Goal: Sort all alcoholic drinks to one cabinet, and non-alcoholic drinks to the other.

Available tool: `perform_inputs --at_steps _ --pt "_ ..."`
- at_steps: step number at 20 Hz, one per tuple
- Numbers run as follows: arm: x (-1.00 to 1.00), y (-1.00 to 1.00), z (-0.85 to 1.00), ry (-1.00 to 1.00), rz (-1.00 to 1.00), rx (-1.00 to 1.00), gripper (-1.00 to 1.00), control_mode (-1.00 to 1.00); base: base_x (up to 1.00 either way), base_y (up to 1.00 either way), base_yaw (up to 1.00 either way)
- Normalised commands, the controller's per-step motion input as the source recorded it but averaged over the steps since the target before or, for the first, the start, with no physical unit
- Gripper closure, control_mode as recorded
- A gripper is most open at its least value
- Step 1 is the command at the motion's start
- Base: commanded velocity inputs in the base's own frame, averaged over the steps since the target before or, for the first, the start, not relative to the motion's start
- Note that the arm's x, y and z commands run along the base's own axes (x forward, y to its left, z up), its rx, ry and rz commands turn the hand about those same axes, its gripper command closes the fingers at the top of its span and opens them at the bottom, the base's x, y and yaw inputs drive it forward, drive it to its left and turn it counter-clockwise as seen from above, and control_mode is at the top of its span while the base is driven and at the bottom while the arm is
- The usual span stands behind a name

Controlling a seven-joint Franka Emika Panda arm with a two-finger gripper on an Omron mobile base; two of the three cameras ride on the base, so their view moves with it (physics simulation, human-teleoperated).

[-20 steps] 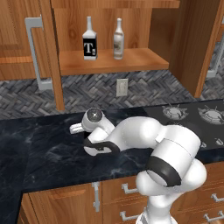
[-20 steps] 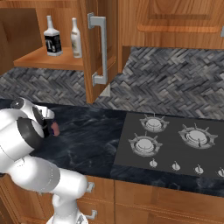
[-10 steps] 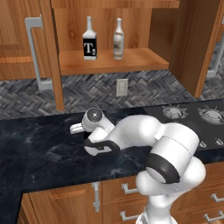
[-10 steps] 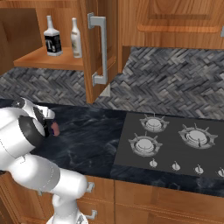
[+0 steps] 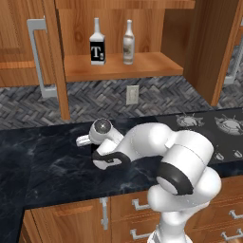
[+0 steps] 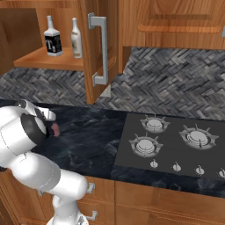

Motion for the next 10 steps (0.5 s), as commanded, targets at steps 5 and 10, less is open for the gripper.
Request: perform_inputs --at_steps 5,10 --pt "0.01 0.03 -0.16 0.0 0.0 0.0 1.0 -1.0 0.0 0.0 0.0" --pt "0.01 0.01 -0.08 0.0 0.0 0.0 1.0 -1.0 0.0 0.0 0.0"
